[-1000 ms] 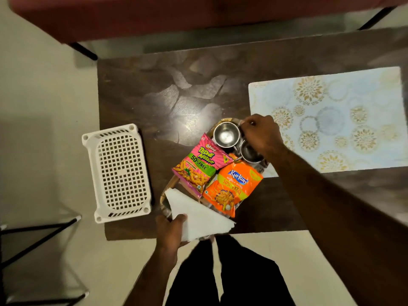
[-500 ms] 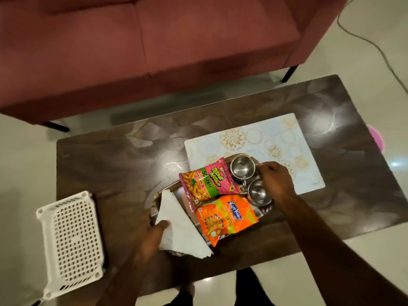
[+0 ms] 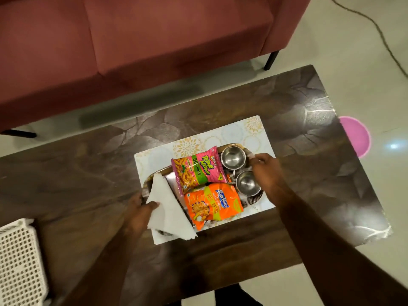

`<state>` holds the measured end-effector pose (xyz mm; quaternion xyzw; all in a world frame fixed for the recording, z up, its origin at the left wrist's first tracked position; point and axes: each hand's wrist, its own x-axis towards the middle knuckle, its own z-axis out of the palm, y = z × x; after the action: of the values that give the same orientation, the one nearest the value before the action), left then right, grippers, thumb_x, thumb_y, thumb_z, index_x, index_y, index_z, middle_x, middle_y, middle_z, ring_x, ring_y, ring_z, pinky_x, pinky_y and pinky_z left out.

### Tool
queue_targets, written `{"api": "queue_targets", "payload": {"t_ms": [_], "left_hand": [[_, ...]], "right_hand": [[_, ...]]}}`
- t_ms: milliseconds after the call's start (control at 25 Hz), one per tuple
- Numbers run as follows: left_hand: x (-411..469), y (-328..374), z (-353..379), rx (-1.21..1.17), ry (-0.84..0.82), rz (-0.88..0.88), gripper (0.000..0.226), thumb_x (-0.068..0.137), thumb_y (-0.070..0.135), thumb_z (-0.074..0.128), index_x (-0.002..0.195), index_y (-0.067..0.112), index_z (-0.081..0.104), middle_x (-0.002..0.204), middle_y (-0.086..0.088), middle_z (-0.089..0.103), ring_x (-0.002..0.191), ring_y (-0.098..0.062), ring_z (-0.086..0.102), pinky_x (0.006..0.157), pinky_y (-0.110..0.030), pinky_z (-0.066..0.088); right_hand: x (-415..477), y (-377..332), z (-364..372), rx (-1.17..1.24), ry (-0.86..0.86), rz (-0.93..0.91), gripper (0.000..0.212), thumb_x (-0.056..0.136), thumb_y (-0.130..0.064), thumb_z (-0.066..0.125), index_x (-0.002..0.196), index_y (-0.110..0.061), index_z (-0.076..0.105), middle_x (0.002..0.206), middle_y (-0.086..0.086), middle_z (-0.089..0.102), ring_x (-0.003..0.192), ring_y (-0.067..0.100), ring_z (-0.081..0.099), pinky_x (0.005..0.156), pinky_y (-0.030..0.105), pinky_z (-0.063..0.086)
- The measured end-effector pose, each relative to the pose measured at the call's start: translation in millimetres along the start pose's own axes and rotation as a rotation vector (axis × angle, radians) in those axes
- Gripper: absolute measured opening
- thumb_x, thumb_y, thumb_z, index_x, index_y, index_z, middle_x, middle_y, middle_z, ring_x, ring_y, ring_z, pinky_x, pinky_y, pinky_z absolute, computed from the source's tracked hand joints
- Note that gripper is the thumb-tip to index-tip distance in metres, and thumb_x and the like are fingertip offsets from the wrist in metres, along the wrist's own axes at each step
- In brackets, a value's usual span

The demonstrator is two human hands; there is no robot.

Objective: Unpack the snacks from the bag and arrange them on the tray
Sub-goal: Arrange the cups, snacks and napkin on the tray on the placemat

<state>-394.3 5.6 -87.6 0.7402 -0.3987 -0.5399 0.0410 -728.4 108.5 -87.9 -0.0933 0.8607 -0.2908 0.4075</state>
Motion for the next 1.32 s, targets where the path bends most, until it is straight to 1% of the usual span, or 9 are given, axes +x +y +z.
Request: {"api": "queue_targets", "payload": {"t_ms": [120,200,320,520,760,960,1080,1240,1320], "left_hand": [[17,12,18,0.024,0.019,-0.041,0.046,0.087,0.015,0.071,0.128,0.021,0.052,0.119,-0.011,0.064,0.099,-0.031,0.065,0.073,-0.044,0.058],[24,17,27,0.018,0.019,-0.048,0.045,0.087,0.018,0.071,0.126,0.026,0.052,0.117,-0.007,0.063,0.096,-0.026,0.064,0.071,-0.04,0.057],[34,12,35,0.019,0.012,-0.082,0.048,0.087,0.019,0.071,0.129,0.027,0.051,0.119,-0.006,0.061,0.103,-0.029,0.062,0.084,-0.05,0.058],[40,2,39,0.081,0.048,-0.057,0.045,0.087,0.02,0.071,0.124,0.029,0.047,0.125,-0.006,0.057,0.11,-0.03,0.059,0.091,-0.051,0.056],[43,-6,40,0.272,0.076,0.074,0.044,0.091,0.021,0.069,0.123,0.029,0.041,0.129,-0.007,0.053,0.105,-0.024,0.055,0.075,-0.032,0.05],[25,1,24,0.436,0.112,0.068,0.071,0.087,0.035,0.071,0.146,0.019,0.035,0.147,-0.014,0.043,0.124,-0.035,0.053,0.098,-0.048,0.051],[5,4,-1,0.422,0.103,0.061,0.068,0.087,0.029,0.069,0.145,0.02,0.036,0.146,-0.013,0.046,0.122,-0.037,0.056,0.094,-0.054,0.055],[-30,0,-27,0.413,0.075,0.075,0.071,0.084,0.03,0.07,0.147,0.02,0.037,0.148,-0.013,0.045,0.125,-0.037,0.054,0.096,-0.051,0.053],[-52,-6,-53,0.387,0.085,0.091,0.067,0.081,0.032,0.07,0.141,0.02,0.044,0.143,-0.01,0.047,0.121,-0.034,0.055,0.098,-0.048,0.052]], "right_hand": [[25,2,-6,0.012,-0.035,-0.003,0.045,0.096,-0.047,0.056,0.121,-0.016,0.075,0.13,0.013,0.071,0.121,0.031,0.07,0.108,0.053,0.055],[38,3,-6,0.016,-0.037,-0.001,0.044,0.097,-0.045,0.056,0.122,-0.014,0.075,0.131,0.014,0.071,0.122,0.032,0.07,0.109,0.054,0.055],[52,5,-1,0.015,-0.04,0.0,0.043,0.097,-0.043,0.058,0.117,-0.01,0.077,0.122,0.013,0.076,0.117,0.032,0.072,0.106,0.054,0.057],[47,17,6,0.057,-0.049,-0.003,0.036,0.103,-0.036,0.057,0.105,-0.007,0.078,0.107,0.013,0.079,0.109,0.033,0.075,0.101,0.056,0.059],[39,15,12,-0.041,0.004,-0.011,0.046,0.1,-0.045,0.054,0.128,-0.014,0.071,0.124,0.013,0.073,0.119,0.032,0.07,0.105,0.054,0.057],[13,8,-2,-0.252,0.045,-0.08,0.058,0.1,-0.048,0.054,0.149,-0.019,0.058,0.151,0.013,0.061,0.141,0.037,0.056,0.117,0.052,0.048],[-15,-11,-13,-0.325,0.052,-0.147,0.053,0.099,-0.037,0.058,0.148,-0.018,0.06,0.148,0.015,0.062,0.139,0.038,0.058,0.114,0.051,0.05],[-54,-30,-11,-0.422,0.015,-0.178,0.046,0.097,-0.025,0.057,0.142,-0.016,0.064,0.139,0.021,0.064,0.132,0.044,0.06,0.109,0.053,0.052],[-83,-46,2,-0.474,-0.023,-0.224,0.046,0.098,-0.027,0.058,0.143,-0.019,0.064,0.144,0.019,0.061,0.135,0.043,0.057,0.113,0.051,0.049]]}}
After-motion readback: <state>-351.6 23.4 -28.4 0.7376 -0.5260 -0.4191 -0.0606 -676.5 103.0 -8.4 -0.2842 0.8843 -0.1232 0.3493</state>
